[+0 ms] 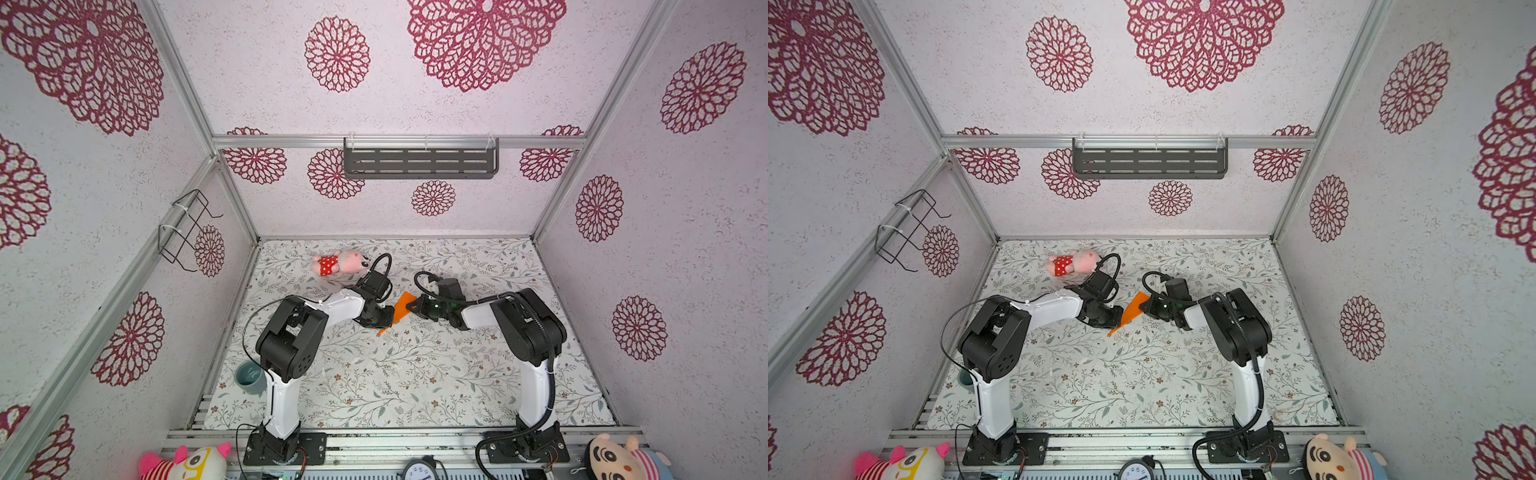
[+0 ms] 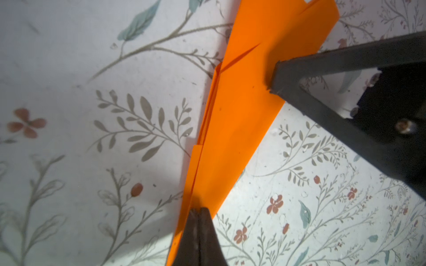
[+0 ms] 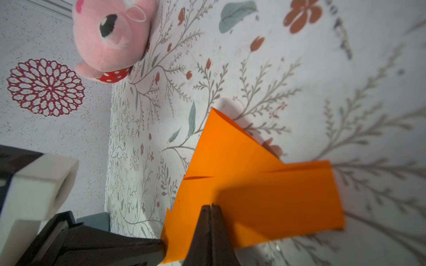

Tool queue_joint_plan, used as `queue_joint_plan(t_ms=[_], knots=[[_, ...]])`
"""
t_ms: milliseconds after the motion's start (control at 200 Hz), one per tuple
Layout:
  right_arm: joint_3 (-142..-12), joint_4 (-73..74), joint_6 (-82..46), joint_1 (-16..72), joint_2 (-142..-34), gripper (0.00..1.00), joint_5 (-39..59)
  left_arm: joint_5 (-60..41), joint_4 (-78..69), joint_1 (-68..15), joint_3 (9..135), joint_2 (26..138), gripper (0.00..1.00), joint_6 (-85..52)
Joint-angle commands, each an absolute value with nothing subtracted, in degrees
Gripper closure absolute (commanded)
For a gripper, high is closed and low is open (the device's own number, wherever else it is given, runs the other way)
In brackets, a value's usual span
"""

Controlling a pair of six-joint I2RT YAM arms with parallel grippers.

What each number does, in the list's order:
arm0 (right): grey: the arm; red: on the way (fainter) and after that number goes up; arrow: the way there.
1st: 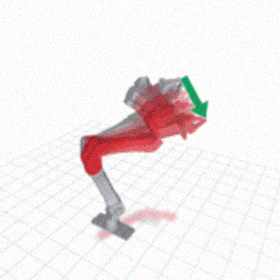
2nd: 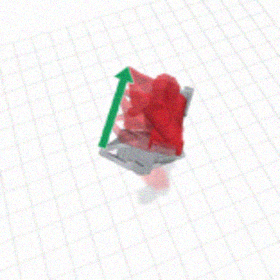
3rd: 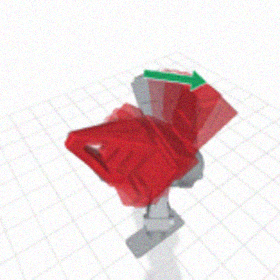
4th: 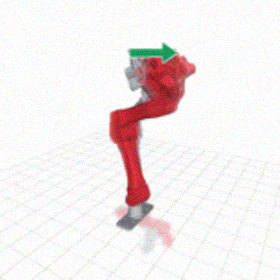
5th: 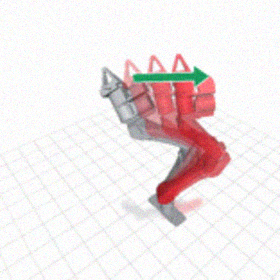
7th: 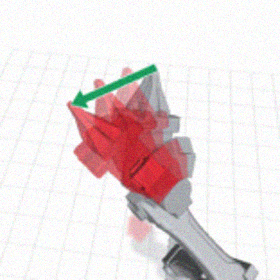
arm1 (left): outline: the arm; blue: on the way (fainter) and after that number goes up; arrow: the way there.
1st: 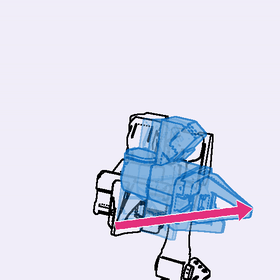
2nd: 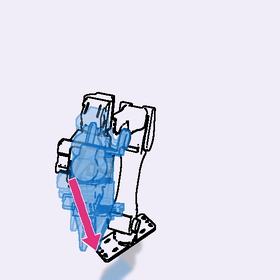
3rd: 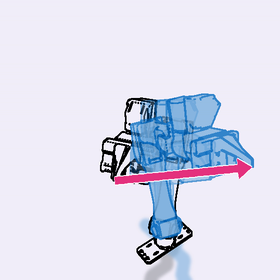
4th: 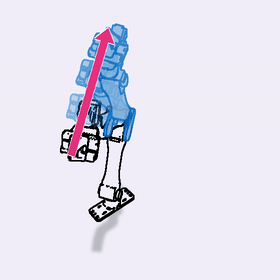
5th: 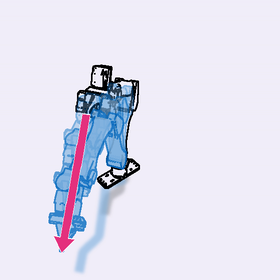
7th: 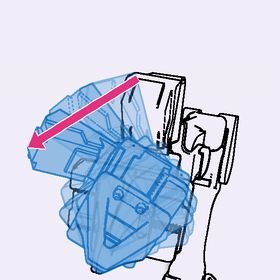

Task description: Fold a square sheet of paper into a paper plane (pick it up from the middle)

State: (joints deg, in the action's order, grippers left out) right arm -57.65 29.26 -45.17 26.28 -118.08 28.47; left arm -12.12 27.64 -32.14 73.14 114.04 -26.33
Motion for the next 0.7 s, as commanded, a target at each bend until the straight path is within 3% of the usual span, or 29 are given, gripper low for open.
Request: queue_joint_plan(t_ms=[0,690], knots=[[-57.09,23.95,-45.08,26.10,-120.23,1.00,26.28,-15.32,28.16,-32.08,74.74,114.02,1.00,-24.78],[-56.78,25.94,-47.55,25.85,-121.99,1.00,27.40,-8.04,34.68,-34.87,86.40,122.96,1.00,-19.34]])
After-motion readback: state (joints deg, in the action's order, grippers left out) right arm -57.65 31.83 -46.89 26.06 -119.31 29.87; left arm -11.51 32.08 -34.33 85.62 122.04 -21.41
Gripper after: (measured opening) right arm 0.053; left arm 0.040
